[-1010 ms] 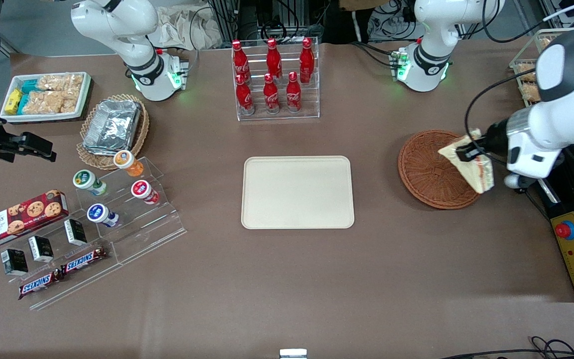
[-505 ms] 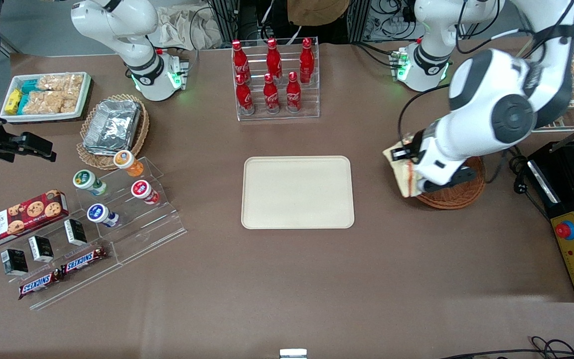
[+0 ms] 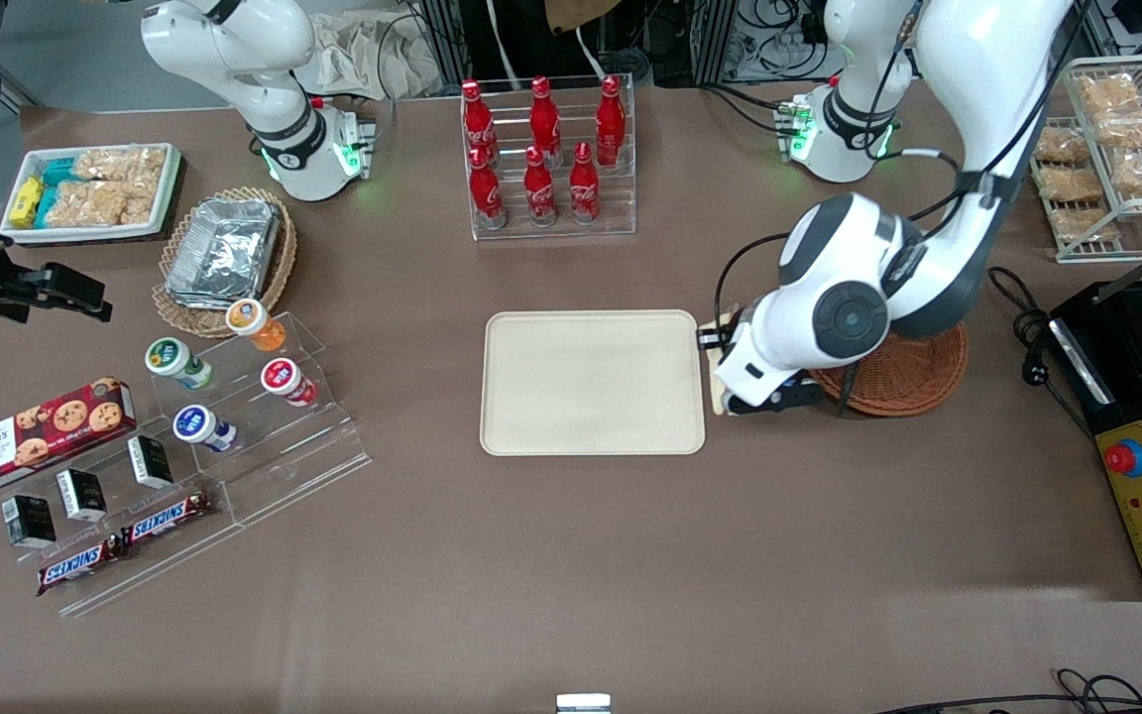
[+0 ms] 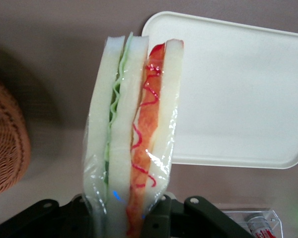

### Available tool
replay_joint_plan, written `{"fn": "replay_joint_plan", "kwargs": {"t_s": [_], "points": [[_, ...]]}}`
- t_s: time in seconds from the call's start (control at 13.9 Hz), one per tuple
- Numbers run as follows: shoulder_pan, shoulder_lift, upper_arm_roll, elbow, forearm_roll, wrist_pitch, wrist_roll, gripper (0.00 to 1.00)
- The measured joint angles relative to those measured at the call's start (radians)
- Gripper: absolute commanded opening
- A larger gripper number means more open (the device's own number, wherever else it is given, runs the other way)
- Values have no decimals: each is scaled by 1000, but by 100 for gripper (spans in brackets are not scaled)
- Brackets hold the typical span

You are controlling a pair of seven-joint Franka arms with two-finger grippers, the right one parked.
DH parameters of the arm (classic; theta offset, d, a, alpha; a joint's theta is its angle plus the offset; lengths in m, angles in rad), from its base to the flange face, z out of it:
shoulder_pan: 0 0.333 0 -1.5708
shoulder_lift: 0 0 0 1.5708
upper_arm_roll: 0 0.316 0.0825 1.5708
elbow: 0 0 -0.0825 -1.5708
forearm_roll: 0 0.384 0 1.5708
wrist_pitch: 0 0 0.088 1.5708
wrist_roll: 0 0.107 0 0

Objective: Place sandwich from basket to tray
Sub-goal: 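Carry the sandwich over the cream tray and lower it down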

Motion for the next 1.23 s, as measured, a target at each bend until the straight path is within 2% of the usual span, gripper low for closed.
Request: {"fn": "replay_joint_plan", "kwargs": {"t_s": [0.58, 1.23], "points": [[-98, 147, -2, 8, 90, 101, -82, 30], [-109, 263, 1, 17, 149, 134, -84, 30]]}}
